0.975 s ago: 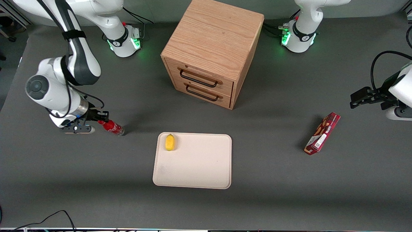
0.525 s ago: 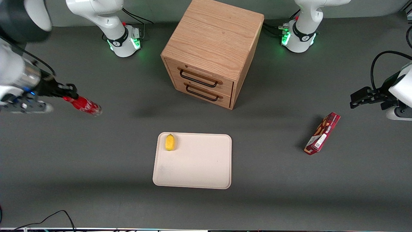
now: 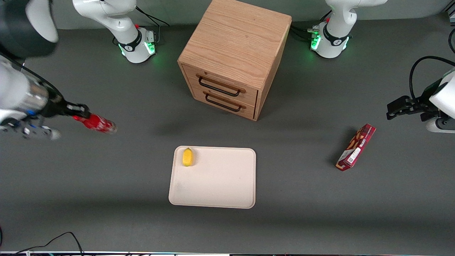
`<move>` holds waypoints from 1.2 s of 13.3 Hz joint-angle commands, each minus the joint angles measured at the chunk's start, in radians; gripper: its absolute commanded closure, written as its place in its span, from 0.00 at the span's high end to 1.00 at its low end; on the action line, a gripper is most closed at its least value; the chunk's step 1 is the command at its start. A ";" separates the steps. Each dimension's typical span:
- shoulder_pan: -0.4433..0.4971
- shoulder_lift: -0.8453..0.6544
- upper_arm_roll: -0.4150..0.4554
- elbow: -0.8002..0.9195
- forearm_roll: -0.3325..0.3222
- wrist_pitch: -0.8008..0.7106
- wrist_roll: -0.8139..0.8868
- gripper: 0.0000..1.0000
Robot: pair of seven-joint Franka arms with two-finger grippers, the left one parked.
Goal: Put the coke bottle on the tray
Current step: 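Carry the bottle over the white tray beside the lemon, then lower the bottle onto the tray and open the right gripper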
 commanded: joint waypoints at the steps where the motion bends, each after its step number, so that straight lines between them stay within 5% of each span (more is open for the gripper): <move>1: 0.091 0.253 0.001 0.280 -0.009 -0.010 0.164 0.00; 8: 0.226 0.464 -0.010 0.285 -0.010 0.407 0.412 0.00; 16: 0.255 0.588 -0.027 0.285 -0.038 0.593 0.412 0.00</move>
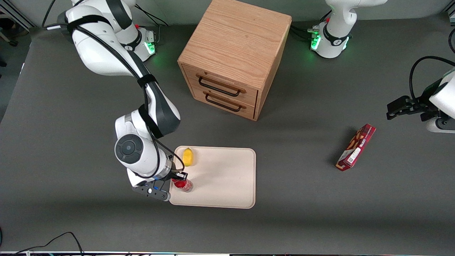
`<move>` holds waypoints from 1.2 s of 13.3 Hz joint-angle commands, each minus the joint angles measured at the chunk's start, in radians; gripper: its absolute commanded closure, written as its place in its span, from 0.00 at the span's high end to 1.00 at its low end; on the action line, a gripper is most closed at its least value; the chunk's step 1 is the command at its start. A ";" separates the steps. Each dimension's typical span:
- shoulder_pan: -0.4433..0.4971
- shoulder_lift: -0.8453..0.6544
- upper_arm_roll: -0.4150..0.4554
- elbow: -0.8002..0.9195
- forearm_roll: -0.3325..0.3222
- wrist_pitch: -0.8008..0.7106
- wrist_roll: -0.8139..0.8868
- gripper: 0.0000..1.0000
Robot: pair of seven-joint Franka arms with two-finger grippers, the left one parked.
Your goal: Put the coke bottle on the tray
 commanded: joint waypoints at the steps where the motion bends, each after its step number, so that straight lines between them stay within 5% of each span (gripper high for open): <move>1: 0.018 0.032 -0.023 0.047 -0.029 0.009 0.028 0.00; 2: 0.018 0.030 -0.023 0.044 -0.033 0.008 0.030 0.43; 3: 0.020 0.027 -0.023 0.042 -0.067 0.006 0.030 0.99; 9: -0.007 -0.243 0.017 -0.172 -0.080 -0.185 0.047 1.00; 13: -0.254 -0.599 0.202 -0.547 -0.067 -0.207 -0.109 1.00; 16: -0.379 -0.857 0.218 -0.764 0.019 -0.262 -0.354 1.00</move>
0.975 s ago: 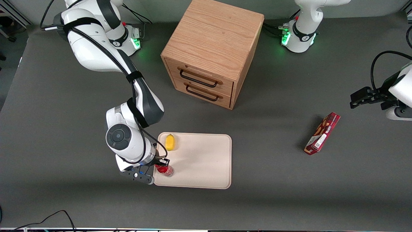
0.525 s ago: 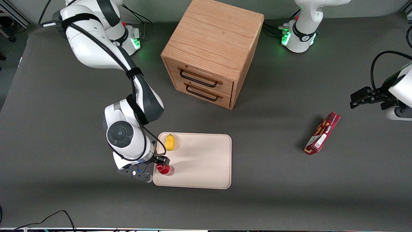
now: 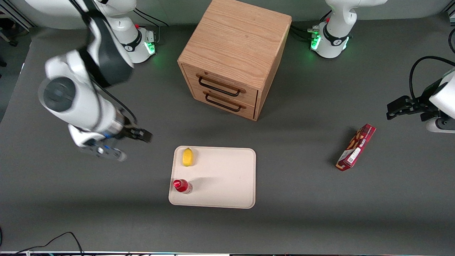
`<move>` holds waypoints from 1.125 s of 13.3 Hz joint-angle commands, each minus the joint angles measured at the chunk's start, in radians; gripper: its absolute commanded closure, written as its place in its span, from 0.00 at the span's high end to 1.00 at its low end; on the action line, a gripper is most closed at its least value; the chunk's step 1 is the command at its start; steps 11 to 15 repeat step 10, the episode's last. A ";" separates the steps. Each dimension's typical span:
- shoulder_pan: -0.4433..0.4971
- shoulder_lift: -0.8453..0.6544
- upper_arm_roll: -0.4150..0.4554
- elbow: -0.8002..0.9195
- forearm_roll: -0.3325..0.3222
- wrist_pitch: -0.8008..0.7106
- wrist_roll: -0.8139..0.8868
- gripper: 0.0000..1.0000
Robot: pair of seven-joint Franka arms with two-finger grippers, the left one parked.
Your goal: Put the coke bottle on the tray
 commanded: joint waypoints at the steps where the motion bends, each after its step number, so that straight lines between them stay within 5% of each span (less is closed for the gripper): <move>1: -0.069 -0.312 -0.045 -0.307 0.055 0.008 -0.206 1.00; 5: -0.055 -0.512 -0.238 -0.382 0.057 -0.094 -0.452 1.00; 9: -0.054 -0.468 -0.236 -0.233 0.055 -0.174 -0.440 1.00; 15: -0.054 -0.467 -0.228 -0.225 0.055 -0.176 -0.440 1.00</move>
